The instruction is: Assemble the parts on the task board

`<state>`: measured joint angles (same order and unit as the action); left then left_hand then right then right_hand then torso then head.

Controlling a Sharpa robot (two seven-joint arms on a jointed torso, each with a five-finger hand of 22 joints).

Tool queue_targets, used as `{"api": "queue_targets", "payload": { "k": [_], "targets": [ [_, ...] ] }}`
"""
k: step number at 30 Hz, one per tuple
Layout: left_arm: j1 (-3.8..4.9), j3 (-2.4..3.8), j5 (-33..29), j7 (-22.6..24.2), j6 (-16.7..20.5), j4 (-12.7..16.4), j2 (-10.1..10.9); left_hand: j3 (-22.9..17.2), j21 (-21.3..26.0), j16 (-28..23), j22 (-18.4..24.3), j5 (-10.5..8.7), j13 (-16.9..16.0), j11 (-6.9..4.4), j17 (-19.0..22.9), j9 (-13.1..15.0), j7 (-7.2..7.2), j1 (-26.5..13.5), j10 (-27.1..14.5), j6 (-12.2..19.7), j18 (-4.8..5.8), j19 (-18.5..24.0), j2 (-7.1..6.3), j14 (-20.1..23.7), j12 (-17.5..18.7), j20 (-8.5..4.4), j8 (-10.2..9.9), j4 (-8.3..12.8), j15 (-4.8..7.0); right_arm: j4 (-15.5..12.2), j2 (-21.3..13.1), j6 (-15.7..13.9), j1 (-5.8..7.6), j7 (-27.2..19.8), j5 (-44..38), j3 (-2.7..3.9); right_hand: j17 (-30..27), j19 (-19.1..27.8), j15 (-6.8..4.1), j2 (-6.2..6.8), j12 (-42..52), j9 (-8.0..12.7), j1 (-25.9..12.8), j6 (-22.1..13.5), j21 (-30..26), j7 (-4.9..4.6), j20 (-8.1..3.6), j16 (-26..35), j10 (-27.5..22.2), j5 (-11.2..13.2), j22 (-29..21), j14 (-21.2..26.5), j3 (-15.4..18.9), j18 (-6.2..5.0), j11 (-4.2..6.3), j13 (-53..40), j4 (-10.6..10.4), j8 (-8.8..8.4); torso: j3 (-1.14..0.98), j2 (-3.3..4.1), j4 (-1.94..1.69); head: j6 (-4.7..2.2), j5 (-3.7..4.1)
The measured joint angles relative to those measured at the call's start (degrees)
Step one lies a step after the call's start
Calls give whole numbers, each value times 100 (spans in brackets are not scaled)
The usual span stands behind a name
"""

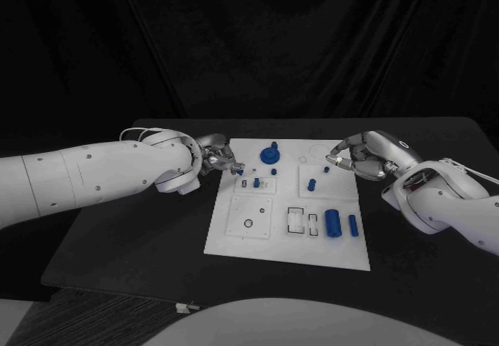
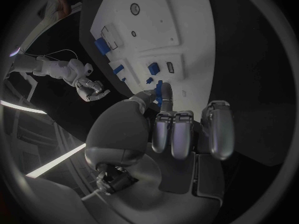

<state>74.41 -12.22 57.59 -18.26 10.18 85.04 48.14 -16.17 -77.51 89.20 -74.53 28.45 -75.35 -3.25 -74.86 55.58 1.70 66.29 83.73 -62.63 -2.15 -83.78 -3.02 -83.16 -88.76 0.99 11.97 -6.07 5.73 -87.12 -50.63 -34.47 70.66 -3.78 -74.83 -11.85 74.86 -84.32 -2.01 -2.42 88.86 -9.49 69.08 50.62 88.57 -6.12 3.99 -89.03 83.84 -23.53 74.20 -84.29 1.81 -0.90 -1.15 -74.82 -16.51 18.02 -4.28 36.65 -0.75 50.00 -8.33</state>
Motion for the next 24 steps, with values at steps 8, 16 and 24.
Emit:
{"api": "queue_targets", "payload": {
  "k": [8,16,24],
  "targets": [
    [-237,-4,112,0,289,-7,1,0,64,0,0,0,0,0,0,0,0,-1,0,0,0,0,1,0,0,0,0,-1,0,-29,-37,-6,-2,0,0,0,0,0,0,0,0,0,0,0,0,0,0,0,0,0,0,0,0,0,0,0,0,0,-1,-8,0,0,38],
    [-322,-3,155,8,429,-83,-82,-177,64,0,0,0,0,1,0,0,0,-54,0,0,0,0,-50,0,0,0,0,-71,0,-56,-58,-15,-3,-1,0,0,0,0,0,0,0,0,0,0,0,0,0,0,0,-87,0,0,0,0,0,0,0,0,-8,-15,2,0,14],
    [-354,-2,172,24,470,-116,-116,-179,65,0,0,0,0,1,0,0,0,-90,0,0,0,0,-14,0,0,0,0,-73,0,-61,-88,-24,-3,-1,0,0,0,0,0,0,0,-1,1,0,0,0,0,0,0,-87,0,0,0,0,0,0,0,0,-4,-10,3,0,15]
  ]
}}
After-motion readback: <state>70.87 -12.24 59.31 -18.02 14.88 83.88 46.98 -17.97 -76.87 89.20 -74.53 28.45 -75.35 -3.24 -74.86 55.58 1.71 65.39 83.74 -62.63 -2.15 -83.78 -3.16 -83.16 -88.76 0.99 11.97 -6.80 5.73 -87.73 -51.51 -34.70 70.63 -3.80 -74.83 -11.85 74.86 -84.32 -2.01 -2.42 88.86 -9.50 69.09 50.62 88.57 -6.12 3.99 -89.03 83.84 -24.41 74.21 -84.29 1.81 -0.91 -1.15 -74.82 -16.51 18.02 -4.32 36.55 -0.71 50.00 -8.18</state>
